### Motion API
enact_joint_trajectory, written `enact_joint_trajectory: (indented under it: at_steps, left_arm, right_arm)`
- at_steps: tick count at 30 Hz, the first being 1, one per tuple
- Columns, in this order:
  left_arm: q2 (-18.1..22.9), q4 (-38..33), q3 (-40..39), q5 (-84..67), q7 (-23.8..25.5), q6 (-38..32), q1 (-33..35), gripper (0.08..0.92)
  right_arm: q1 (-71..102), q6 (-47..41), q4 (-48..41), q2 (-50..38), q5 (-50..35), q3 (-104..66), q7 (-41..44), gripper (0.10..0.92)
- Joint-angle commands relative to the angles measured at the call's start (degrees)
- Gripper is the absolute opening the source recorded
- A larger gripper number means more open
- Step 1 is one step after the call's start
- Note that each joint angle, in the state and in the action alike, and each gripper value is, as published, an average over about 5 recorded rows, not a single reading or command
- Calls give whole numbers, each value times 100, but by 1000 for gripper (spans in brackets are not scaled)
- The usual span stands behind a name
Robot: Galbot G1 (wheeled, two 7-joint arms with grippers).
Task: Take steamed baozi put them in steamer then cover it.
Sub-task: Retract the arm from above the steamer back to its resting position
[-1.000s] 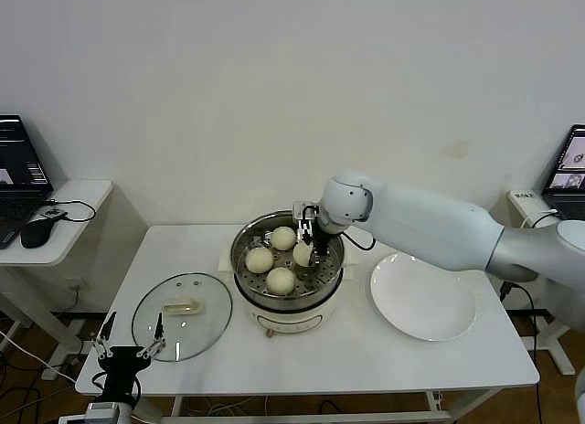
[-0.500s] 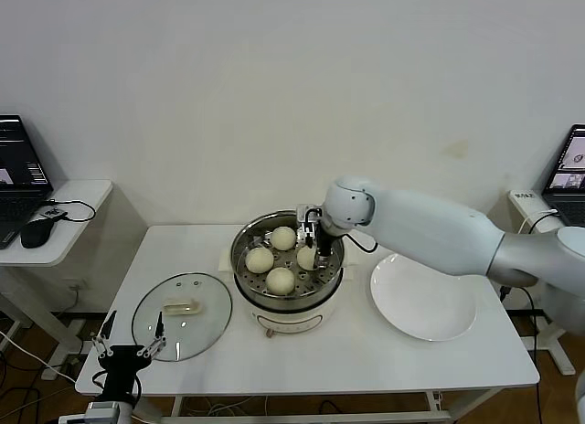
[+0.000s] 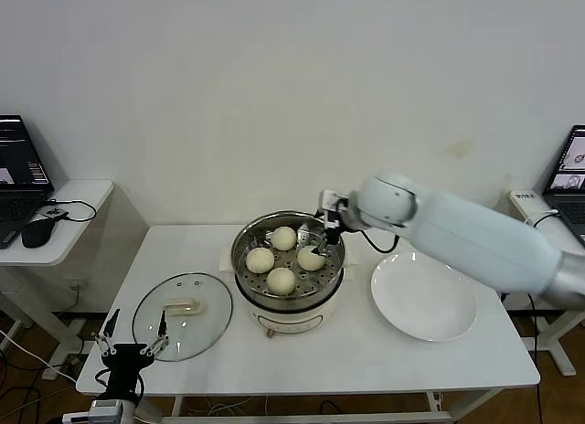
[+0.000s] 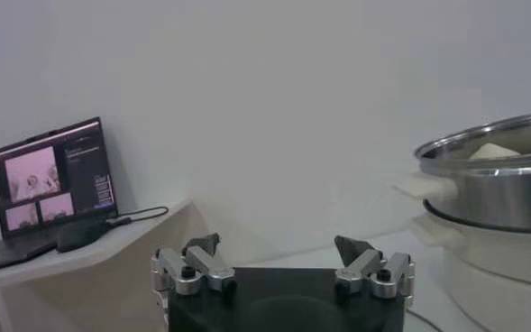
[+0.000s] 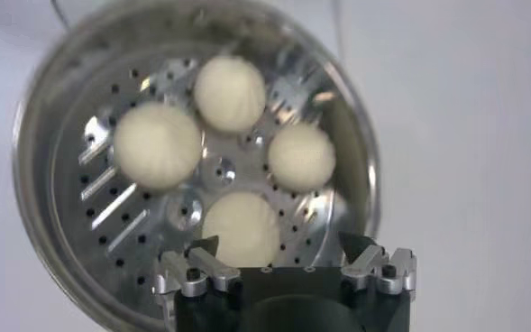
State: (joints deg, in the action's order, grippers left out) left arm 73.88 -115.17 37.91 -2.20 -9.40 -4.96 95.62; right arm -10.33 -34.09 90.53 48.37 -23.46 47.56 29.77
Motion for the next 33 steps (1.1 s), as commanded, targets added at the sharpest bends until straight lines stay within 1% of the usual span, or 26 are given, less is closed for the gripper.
enact_joint_trajectory:
  at_steps: [1, 5, 10, 13, 15, 18, 20, 23, 26, 29, 33]
  left_arm:
    - [16, 62, -81, 16, -47, 31, -28, 823]
    - [13, 159, -91, 45, -123, 112, -48, 823]
    - [-36, 252, -123, 401, -223, 392, -85, 823]
    - [-85, 332, -145, 975, -303, 649, -135, 823]
    - [-112, 476, -108, 1878, -326, 634, -198, 823]
    - [-161, 802, 38, 3819, -306, 352, -336, 823]
    - [-246, 1001, 130, 4862, -199, 190, -410, 823]
    - [-379, 1198, 192, 5971, -34, 27, -438, 823]
    - [-449, 1247, 173, 6767, -2, -74, -373, 823]
    - [-457, 1260, 121, 7359, -24, -131, -328, 823]
    - [-458, 1377, -2, 7757, 37, -144, -469, 823]
  right_arm:
    - [3457, 2297, 1012, -1200, -506, -3022, -2626, 823]
    - [5315, 3239, 1175, -804, 24, -4790, -2869, 823]
    - [7258, 3938, 1293, 188, 926, -6807, -2629, 822]
    - [7992, 4217, 1373, 872, 1192, -7680, -2415, 823]
    - [8375, 4335, 1446, 1346, 1268, -8210, -2300, 823]
    - [8757, 4405, 1553, 1956, 1295, -8819, -2228, 823]
    - [8901, 4397, 1616, 2234, 1324, -9067, -2214, 823]
    - [9056, 4346, 1698, 2442, 1330, -9365, -2182, 823]
    - [9181, 4327, 1719, 2491, 1314, -9604, -2156, 823]
    - [9280, 4335, 1691, 2490, 1297, -9784, -2153, 823]
    - [9335, 4357, 1585, 2536, 1280, -9959, -2135, 823]
